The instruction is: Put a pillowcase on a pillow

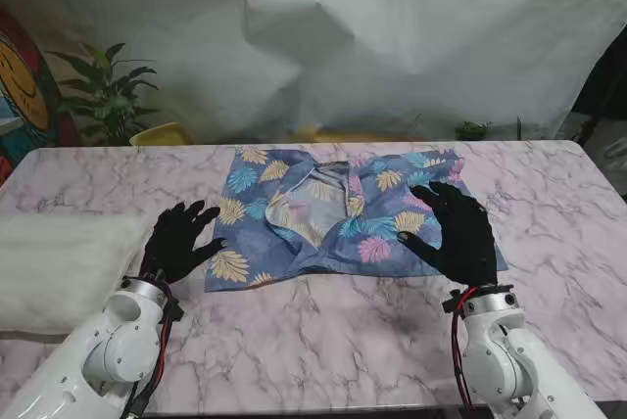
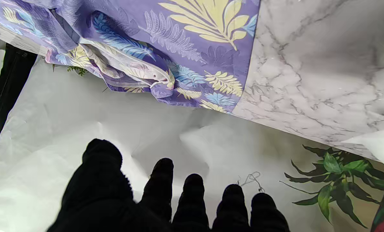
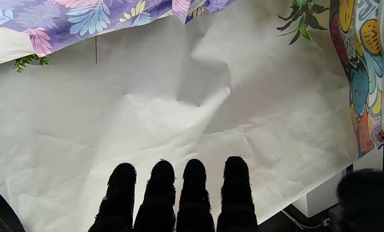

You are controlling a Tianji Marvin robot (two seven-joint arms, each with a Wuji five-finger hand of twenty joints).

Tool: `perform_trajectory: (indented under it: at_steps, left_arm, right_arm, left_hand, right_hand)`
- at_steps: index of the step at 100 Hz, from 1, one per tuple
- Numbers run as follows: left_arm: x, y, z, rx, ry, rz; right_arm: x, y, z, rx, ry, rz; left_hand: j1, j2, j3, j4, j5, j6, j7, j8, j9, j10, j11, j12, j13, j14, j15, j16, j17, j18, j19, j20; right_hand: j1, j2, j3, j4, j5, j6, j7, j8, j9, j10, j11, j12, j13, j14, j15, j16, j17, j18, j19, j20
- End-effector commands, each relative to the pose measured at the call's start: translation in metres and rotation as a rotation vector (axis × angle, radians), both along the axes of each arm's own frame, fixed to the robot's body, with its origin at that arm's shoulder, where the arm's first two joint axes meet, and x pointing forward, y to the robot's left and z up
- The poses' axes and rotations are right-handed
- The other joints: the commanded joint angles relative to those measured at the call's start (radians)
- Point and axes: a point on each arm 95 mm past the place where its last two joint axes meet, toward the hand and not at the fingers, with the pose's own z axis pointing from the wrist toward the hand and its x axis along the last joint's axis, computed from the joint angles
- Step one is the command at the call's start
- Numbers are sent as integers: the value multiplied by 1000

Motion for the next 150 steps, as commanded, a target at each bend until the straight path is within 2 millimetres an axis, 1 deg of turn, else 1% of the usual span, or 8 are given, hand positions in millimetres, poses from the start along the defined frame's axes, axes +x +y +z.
perform_trajectory:
  at_steps: [1, 56, 85, 95, 109, 124, 130, 150]
  left_arm:
    - [0, -1, -2, 6, 12, -3]
    - [0, 0, -2, 28, 0, 7]
    - [4, -3, -3, 30, -13, -7]
    - [5, -5, -4, 25, -15, -12]
    - [7, -5, -5, 20, -13, -13]
    - [7, -5, -6, 15, -13, -9]
    - [9, -5, -7, 0, -15, -8]
    - [16, -11, -13, -86, -22, -33]
  right_arm:
    - [1, 2, 0, -6, 4, 3]
    - [2, 4, 0, -13, 6, 6]
    - [4, 5, -1, -31, 12, -2]
    - [7, 5, -1, -46, 17, -7]
    - [18, 4, 3, -73, 10, -10]
    - [39, 0, 16, -107, 49, 30]
    - [50, -1, 21, -133, 60, 53]
    - [86, 8, 34, -196, 88, 144]
  left_hand:
    - [6, 33, -16, 26, 8, 11, 0, 9, -18, -19, 20, -3, -9, -32, 20, 8, -13, -16, 6, 18]
    - [22, 34, -16, 25, 19, 12, 13, 14, -7, -21, 33, 0, 0, -38, 46, 10, -8, -9, 19, 54]
    - [32, 29, -14, 25, 29, 11, 22, 17, 7, -21, 42, 4, 19, -38, 59, 14, 11, -3, 25, 66]
    - [38, 28, -13, 25, 33, 11, 27, 19, 12, -21, 46, 7, 25, -39, 63, 15, 17, -2, 27, 69]
    - [41, 31, -13, 25, 35, 11, 33, 21, 14, -20, 49, 8, 28, -39, 67, 17, 21, -1, 27, 72]
    - [45, 32, -13, 25, 37, 10, 38, 22, 17, -21, 52, 9, 32, -40, 70, 18, 27, 2, 28, 75]
    - [48, 30, -13, 25, 42, 9, 43, 23, 26, -25, 56, 11, 39, -45, 72, 18, 30, 3, 29, 77]
    - [58, 27, -12, 25, 60, 5, 58, 27, 62, -43, 69, 16, 71, -59, 76, 17, 48, 5, 37, 84]
  right_hand:
    - [-10, 39, -23, 24, 19, 22, 19, -16, 14, 8, 8, 4, 10, -21, -10, -13, 4, -36, 2, -12]
    - [2, 30, -31, 25, 43, 5, 53, -9, 48, 11, 25, 15, 51, -11, 13, 0, 30, -20, 28, 1]
    - [25, -15, -17, 25, 45, 6, 62, -7, 53, 4, 42, 24, 74, -15, 35, 13, 43, 21, 60, 17]
    - [59, -51, 3, 28, 46, 10, 66, -7, 58, 2, 52, 29, 87, -10, 44, 18, 52, 45, 80, 27]
    - [112, -115, 47, 36, 48, 14, 73, -7, 64, -6, 69, 37, 115, -6, 62, 28, 67, 80, 125, 50]
    - [49, -207, 308, 13, 25, 25, 81, -13, 42, -17, 89, 44, 115, -10, 71, 37, 61, 89, 146, 70]
    - [34, -220, 360, 6, 21, 24, 85, -13, 38, -22, 96, 47, 116, -13, 73, 38, 63, 90, 150, 72]
    - [50, -260, 433, -2, 9, 10, 112, -2, 14, -44, 125, 59, 113, -23, 80, 42, 67, 94, 161, 79]
